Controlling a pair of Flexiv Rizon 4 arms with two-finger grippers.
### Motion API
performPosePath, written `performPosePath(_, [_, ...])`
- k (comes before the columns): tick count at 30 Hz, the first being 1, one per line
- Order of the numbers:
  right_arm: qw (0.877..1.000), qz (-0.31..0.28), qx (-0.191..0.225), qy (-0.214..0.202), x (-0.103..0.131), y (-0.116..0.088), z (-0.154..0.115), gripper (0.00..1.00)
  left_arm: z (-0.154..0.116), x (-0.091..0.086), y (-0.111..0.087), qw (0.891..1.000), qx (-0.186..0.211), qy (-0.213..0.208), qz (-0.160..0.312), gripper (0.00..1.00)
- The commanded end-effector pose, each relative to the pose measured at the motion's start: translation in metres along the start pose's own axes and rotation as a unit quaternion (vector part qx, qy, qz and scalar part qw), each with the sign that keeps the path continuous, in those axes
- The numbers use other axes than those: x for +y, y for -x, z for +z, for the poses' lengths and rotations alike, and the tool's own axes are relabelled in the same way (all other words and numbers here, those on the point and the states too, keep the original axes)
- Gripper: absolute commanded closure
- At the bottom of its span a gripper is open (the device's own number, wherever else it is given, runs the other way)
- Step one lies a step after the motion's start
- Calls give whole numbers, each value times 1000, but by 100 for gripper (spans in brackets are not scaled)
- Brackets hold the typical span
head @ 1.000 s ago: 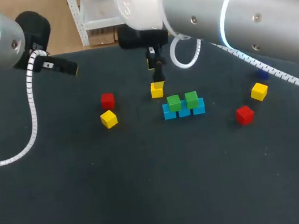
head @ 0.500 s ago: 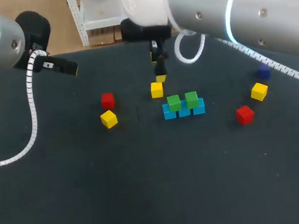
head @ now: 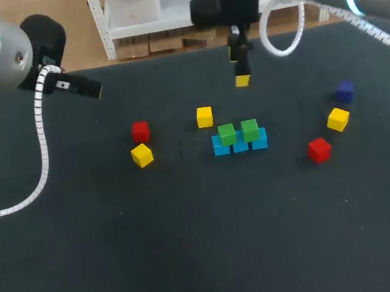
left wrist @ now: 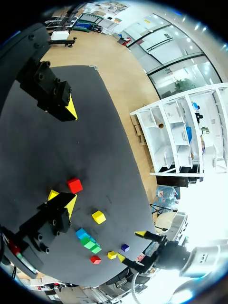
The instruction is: Place the blue cubes, place green cubes on the blue cubes, place the yellow cubes on the green cubes, then place the red cubes on the yellow cubes, and place purple cube on the red cubes.
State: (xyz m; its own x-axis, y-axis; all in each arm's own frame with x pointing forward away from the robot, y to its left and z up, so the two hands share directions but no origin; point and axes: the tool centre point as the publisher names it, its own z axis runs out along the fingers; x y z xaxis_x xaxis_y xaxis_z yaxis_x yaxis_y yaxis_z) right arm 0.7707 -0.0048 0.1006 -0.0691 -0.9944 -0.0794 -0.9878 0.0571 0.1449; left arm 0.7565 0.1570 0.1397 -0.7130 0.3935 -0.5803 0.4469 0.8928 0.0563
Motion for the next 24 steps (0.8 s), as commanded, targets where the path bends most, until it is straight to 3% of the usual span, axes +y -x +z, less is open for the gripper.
performPosePath(1, [994, -3, -32, -107, 28, -23, -5, 0, 0, 0, 0, 1000, 0, 0, 0, 0])
performPosePath(14, [984, 18, -47, -169, 49, -67, -28, 0, 0, 0, 0, 1000, 0, 0, 0, 0])
performPosePath(24, [972, 72, -68, -215, 62, -103, -31, 0, 0, 0, 0, 1000, 0, 0, 0, 0])
